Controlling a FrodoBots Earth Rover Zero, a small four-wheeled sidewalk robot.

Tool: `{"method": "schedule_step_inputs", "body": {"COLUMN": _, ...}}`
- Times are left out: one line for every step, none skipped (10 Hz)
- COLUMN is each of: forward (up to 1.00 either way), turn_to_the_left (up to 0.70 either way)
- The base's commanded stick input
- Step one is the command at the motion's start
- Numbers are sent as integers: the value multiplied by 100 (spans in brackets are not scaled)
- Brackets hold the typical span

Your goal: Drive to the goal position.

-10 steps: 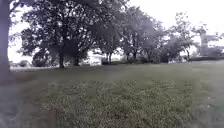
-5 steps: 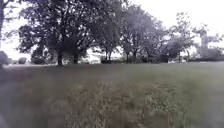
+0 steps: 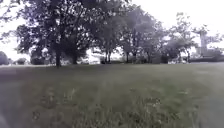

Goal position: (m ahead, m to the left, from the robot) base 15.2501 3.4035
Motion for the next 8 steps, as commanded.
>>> {"method": "schedule_step_inputs", "body": {"forward": 70, "turn_to_the_left": 0}}
{"method": "schedule_step_inputs", "body": {"forward": 70, "turn_to_the_left": 0}}
{"method": "schedule_step_inputs", "body": {"forward": 70, "turn_to_the_left": 0}}
{"method": "schedule_step_inputs", "body": {"forward": 70, "turn_to_the_left": 0}}
{"method": "schedule_step_inputs", "body": {"forward": 70, "turn_to_the_left": 0}}
{"method": "schedule_step_inputs", "body": {"forward": 70, "turn_to_the_left": 0}}
{"method": "schedule_step_inputs", "body": {"forward": 70, "turn_to_the_left": 0}}
{"method": "schedule_step_inputs", "body": {"forward": 70, "turn_to_the_left": 0}}
